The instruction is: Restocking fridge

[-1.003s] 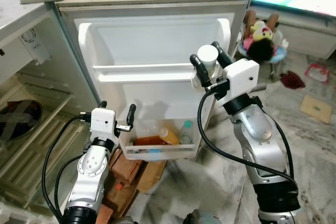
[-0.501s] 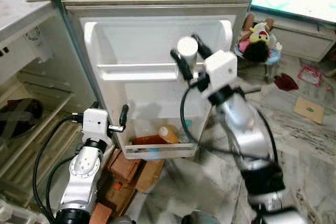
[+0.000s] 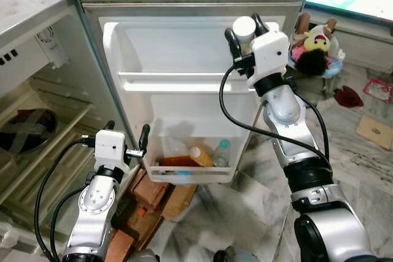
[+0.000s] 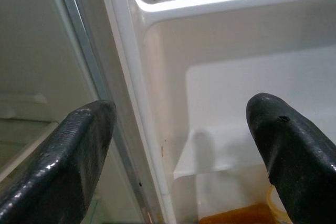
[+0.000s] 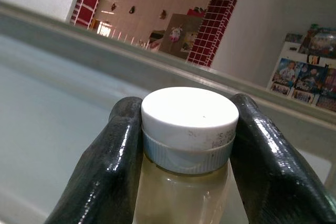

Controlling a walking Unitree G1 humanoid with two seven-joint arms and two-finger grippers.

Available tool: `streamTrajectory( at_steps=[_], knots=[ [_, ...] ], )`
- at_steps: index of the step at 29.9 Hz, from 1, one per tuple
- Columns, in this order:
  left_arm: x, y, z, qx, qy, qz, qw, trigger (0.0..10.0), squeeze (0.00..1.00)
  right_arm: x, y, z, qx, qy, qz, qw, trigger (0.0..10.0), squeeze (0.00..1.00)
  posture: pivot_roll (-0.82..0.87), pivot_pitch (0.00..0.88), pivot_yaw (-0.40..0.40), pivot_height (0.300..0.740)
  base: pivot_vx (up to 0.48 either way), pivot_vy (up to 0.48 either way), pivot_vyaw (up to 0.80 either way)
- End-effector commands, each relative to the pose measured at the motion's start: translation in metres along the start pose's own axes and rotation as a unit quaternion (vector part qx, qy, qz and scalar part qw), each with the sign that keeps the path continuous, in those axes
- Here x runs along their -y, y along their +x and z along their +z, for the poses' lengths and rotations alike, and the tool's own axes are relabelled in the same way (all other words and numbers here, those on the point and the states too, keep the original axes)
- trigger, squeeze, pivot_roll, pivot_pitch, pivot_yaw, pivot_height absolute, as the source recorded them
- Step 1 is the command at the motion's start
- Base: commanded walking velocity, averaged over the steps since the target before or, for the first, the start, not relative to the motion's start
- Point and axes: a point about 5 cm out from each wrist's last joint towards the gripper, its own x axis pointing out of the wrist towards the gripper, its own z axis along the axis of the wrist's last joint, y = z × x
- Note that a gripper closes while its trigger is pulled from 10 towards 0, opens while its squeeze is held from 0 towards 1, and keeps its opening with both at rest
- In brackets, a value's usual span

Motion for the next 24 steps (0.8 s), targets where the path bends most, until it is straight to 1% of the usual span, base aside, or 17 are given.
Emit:
streamTrajectory(
  at_steps=[1,3,6,9,14,18,22,24],
  knots=[
    [-0.001,-0.001,0.002,0.0,0.006,-0.006,1.0,10.0,0.0,0.005,0.001,0.007,0.027,-0.022,-0.006,0.999,10.0,0.0,0.06,0.042,-0.005,0.74,0.0,0.0,0.0],
    [-0.002,0.0,0.002,-0.001,0.007,-0.007,1.0,10.0,0.0,0.005,0.002,0.004,0.018,-0.027,-0.007,0.999,10.0,0.0,0.06,0.04,-0.004,0.74,0.0,0.0,0.0],
    [-0.001,0.001,0.002,-0.002,0.008,-0.01,1.0,10.0,0.0,0.007,0.0,-0.01,-0.023,-0.037,-0.02,0.999,10.0,0.0,0.06,0.039,-0.003,0.74,0.0,0.0,0.0],
    [0.0,0.003,0.004,-0.001,0.008,-0.011,1.0,10.0,0.0,0.006,-0.004,-0.02,-0.052,-0.042,-0.028,0.997,10.0,0.0,0.06,0.037,-0.002,0.74,0.0,0.0,0.0],
    [0.001,0.002,0.003,-0.004,0.008,-0.013,1.0,10.0,0.0,0.004,-0.006,-0.027,-0.075,-0.042,-0.036,0.996,10.0,0.0,0.06,0.037,0.001,0.74,0.0,0.0,0.0],
    [0.0,0.002,0.003,-0.006,0.009,-0.014,1.0,10.0,0.0,0.003,-0.006,-0.036,-0.105,-0.045,-0.045,0.992,10.0,0.0,0.07,0.035,0.003,0.74,0.0,0.0,0.0],
    [-0.001,0.003,0.004,-0.006,0.011,-0.013,1.0,10.0,0.0,0.014,-0.002,-0.039,-0.133,-0.06,-0.085,0.986,10.0,0.0,0.07,0.031,0.003,0.74,0.0,0.0,0.0],
    [-0.001,0.004,0.004,-0.006,0.011,-0.013,1.0,10.0,0.0,0.028,-0.002,-0.043,-0.156,-0.054,-0.126,0.978,10.0,0.0,0.06,0.03,0.004,0.74,0.0,0.0,0.0]
  ],
)
